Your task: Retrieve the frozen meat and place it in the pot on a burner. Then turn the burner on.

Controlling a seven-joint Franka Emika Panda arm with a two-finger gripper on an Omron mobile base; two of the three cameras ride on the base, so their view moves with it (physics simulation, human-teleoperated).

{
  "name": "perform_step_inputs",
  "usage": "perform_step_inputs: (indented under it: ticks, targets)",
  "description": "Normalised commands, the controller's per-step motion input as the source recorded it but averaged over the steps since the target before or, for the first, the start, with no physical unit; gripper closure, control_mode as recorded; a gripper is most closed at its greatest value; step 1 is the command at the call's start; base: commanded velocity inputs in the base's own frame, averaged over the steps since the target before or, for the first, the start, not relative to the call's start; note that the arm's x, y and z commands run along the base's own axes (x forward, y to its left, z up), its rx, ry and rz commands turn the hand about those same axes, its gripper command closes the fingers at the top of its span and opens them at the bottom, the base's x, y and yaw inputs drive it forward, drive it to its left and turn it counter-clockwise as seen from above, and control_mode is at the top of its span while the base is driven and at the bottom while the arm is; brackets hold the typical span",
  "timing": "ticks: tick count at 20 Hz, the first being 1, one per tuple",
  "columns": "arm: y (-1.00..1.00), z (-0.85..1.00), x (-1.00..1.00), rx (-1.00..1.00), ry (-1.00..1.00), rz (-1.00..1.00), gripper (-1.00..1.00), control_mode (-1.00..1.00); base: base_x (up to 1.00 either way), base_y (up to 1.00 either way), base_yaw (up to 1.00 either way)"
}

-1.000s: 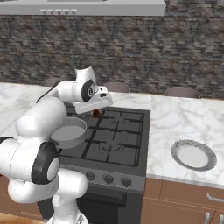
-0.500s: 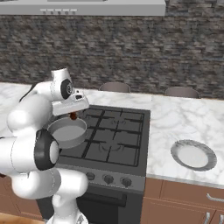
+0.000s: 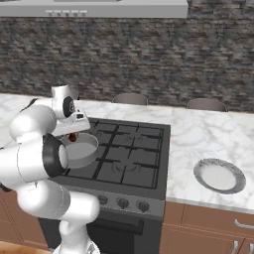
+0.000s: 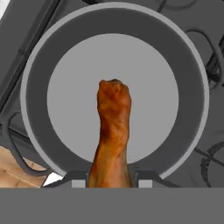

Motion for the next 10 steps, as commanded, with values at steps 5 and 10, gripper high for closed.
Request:
perform_step_inputs:
  ticks: [5, 10]
  targets:
    - [0.00, -0.34, 0.01, 0.15, 0.00, 0.06, 1.00, -1.00, 0.00, 0.00, 0.00]
    - [0.04, -0.41, 0.00, 0.07, -0.02, 0.03, 1.00, -1.00, 0.00, 0.00, 0.00]
